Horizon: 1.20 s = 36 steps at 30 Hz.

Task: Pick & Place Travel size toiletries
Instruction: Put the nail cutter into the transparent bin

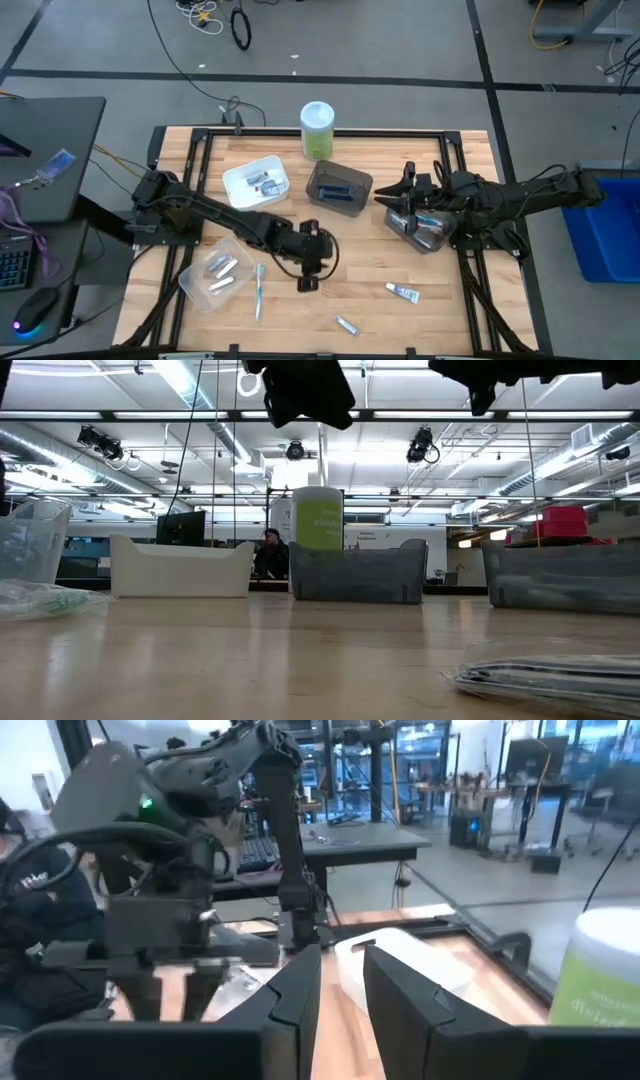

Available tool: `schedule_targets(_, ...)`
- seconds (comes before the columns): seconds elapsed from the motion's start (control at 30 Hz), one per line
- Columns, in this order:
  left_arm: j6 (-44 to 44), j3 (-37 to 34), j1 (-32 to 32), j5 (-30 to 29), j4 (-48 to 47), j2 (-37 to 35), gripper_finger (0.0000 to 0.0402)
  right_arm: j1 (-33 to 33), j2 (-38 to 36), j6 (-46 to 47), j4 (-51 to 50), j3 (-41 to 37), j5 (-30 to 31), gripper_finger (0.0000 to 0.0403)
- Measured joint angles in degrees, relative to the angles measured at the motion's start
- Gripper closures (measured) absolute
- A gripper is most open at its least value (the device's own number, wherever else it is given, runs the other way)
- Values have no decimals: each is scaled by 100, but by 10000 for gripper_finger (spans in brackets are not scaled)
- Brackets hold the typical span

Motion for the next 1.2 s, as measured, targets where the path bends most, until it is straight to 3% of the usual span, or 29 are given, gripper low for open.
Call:
schedule_targets(0.17,90,-592,-315,280,1143,-2,290,-8,55,1742,-109,-8,15,323)
schedule_targets(0.37,219,-1336,-481,305,2691,8,290,-46,153,1731,-149,-7,796,323)
schedule_targets(0.5,310,-1454,-649,161,3366,8,286,-21,298,2170,-87,-7,444,324)
schedule_targets(0.7,553,-1450,-1153,-617,3595,55,255,-17,570,2742,-8,-7,-597,323)
schedule_targets(0.8,577,-1455,-1376,-802,4053,350,237,44,700,3009,26,-7,-744,324)
schedule_targets(0.97,555,-1020,-1445,-693,4426,1245,217,237,1020,3085,260,-2,-667,323)
schedule_targets(1.2,1019,-40,-1274,107,4221,2416,214,540,1408,3211,624,-3,-671,324)
